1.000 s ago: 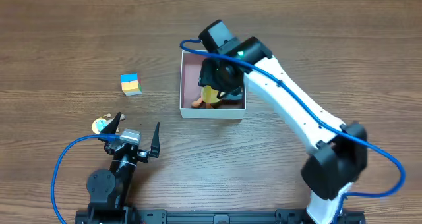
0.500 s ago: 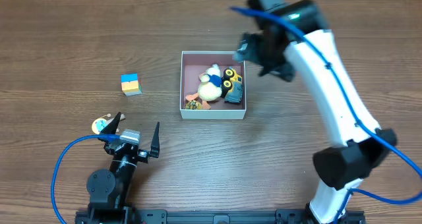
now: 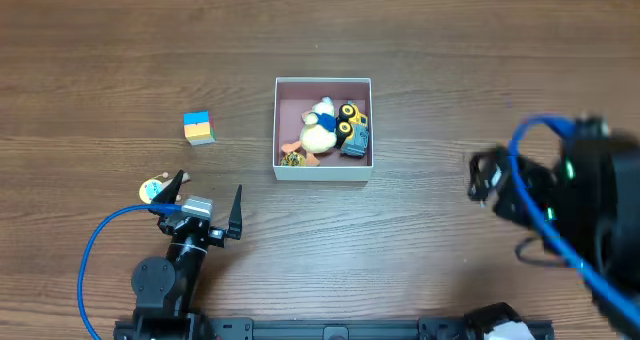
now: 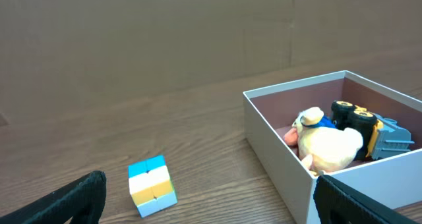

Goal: Pack container

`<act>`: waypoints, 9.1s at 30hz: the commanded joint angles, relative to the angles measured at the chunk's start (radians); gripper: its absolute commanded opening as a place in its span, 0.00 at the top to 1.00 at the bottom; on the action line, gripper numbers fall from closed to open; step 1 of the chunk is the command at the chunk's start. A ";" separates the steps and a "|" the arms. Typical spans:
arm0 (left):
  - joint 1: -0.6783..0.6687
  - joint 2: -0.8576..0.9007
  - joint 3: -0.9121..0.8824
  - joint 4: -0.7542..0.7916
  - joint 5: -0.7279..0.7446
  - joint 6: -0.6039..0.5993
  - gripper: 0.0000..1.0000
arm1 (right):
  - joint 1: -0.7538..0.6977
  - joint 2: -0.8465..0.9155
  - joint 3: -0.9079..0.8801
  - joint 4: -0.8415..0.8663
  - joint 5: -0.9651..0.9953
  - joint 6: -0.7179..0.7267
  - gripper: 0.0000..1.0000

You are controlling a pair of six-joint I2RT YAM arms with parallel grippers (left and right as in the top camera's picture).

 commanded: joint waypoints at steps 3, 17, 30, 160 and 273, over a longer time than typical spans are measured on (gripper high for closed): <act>0.007 -0.007 -0.004 0.000 -0.006 -0.018 0.00 | 0.002 -0.222 -0.491 0.355 0.018 0.077 0.00; 0.007 -0.007 -0.004 0.000 -0.006 -0.018 0.00 | 0.002 -0.317 -0.849 0.682 0.110 0.055 0.00; 0.007 -0.007 -0.003 0.000 -0.006 -0.018 0.00 | 0.002 -0.484 -0.849 0.673 0.446 0.053 0.00; 0.094 2.092 1.576 -0.932 -0.152 -0.309 0.47 | 0.002 -0.483 -0.849 0.637 0.435 0.053 0.00; 0.111 1.650 1.349 -1.244 -0.438 -2.078 0.00 | 0.002 -0.483 -0.849 0.634 0.435 0.053 0.00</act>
